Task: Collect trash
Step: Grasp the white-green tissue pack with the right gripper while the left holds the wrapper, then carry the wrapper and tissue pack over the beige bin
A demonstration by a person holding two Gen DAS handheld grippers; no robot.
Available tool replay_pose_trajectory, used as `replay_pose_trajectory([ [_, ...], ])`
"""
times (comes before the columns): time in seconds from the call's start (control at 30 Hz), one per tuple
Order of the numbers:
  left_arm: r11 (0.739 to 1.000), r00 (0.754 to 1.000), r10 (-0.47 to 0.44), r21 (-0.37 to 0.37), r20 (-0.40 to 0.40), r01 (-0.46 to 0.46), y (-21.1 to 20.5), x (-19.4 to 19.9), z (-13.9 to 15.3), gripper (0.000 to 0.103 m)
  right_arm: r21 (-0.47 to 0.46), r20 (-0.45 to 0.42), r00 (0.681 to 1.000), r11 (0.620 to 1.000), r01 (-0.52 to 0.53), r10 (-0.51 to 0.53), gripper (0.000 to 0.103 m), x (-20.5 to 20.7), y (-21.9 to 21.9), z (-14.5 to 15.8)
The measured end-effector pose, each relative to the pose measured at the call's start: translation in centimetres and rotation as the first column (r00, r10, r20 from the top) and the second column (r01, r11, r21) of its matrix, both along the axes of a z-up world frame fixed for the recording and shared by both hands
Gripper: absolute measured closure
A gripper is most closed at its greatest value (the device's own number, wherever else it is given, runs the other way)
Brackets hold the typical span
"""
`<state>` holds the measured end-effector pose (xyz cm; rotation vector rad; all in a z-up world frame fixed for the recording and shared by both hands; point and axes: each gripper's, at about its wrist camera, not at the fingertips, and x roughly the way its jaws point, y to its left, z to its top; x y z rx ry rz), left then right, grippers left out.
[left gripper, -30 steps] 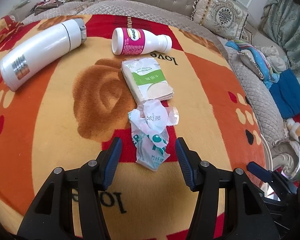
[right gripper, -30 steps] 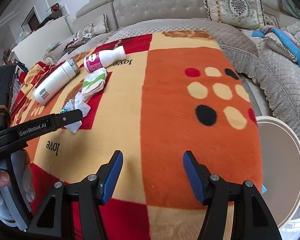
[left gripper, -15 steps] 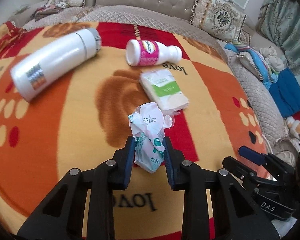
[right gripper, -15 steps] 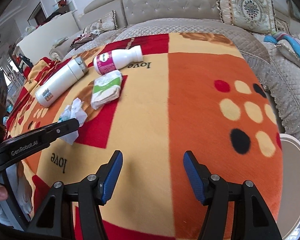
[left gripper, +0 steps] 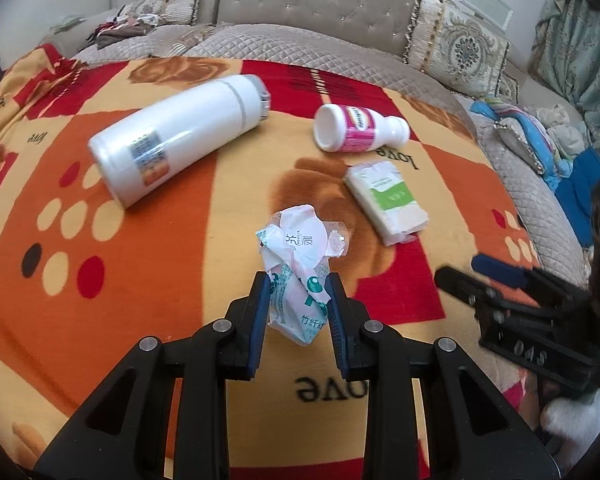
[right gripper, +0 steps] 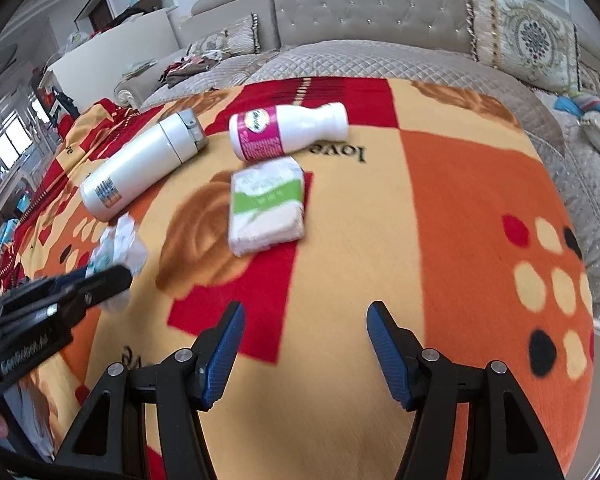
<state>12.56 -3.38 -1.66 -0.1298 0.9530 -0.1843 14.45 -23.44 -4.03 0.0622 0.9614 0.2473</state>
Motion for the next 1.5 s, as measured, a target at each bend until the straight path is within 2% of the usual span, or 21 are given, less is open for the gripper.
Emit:
replay_pose_trajectory([
  [0.13, 1.000, 1.000, 0.021, -0.020, -0.009, -0.021, 1.2, 0.1, -0.4, 0.077, -0.009, -0.008, 1.000, 1.000, -0.017, 0.016, 0.038, 2.2, 1.1, -0.1],
  [0.4, 0.998, 0.999, 0.035, -0.053, -0.033, -0.037, 2.1, 0.4, -1.0, 0.077, -0.061, -0.016, 0.999, 0.997, -0.038, 0.037, 0.036, 6.2, 3.3, -0.1],
  [0.57, 0.998, 0.999, 0.026, -0.052, -0.039, -0.028, 1.7, 0.5, -1.3, 0.077, -0.125, -0.037, 0.998, 0.991, -0.048, 0.044, 0.036, 7.3, 5.0, -1.3],
  [0.63, 0.998, 0.999, 0.024, -0.055, -0.042, -0.026, 1.7, 0.5, -1.4, 0.077, -0.135, -0.020, 0.999, 0.990, -0.042, 0.039, 0.036, 7.4, 5.0, -1.5],
  [0.7, 0.998, 0.999, 0.023, -0.058, -0.044, -0.026, 1.6, 0.4, -1.5, 0.077, -0.146, -0.002, 0.999, 0.989, -0.040, 0.040, 0.042, 7.3, 5.0, -1.6],
  [0.77, 0.998, 0.999, 0.023, -0.059, -0.044, -0.025, 1.5, 0.3, -1.4, 0.077, -0.139, 0.007, 0.999, 0.989, -0.043, 0.045, 0.054, 7.0, 4.8, -1.4],
  [0.83, 0.998, 0.999, 0.021, -0.059, -0.040, -0.023, 1.5, 0.1, -1.3, 0.077, -0.119, 0.001, 0.999, 0.992, -0.045, 0.046, 0.056, 6.8, 4.5, -1.3],
  [0.97, 0.998, 0.999, 0.014, -0.063, -0.035, -0.016, 1.2, -0.2, -1.2, 0.077, -0.087, 0.004, 0.999, 0.995, -0.042, 0.043, 0.060, 5.1, 3.3, -0.6],
  [1.33, 0.998, 0.999, -0.029, -0.059, -0.029, 0.027, -0.9, -2.1, -0.8, 0.077, -0.049, 0.035, 0.998, 0.997, -0.056, 0.058, 0.060, -3.1, 0.5, 0.5],
  [1.5, 0.998, 0.998, -0.052, -0.049, -0.029, 0.051, -1.8, -3.1, -0.9, 0.077, -0.060, 0.015, 0.999, 0.997, -0.051, 0.052, 0.060, -6.1, -1.0, 0.2],
])
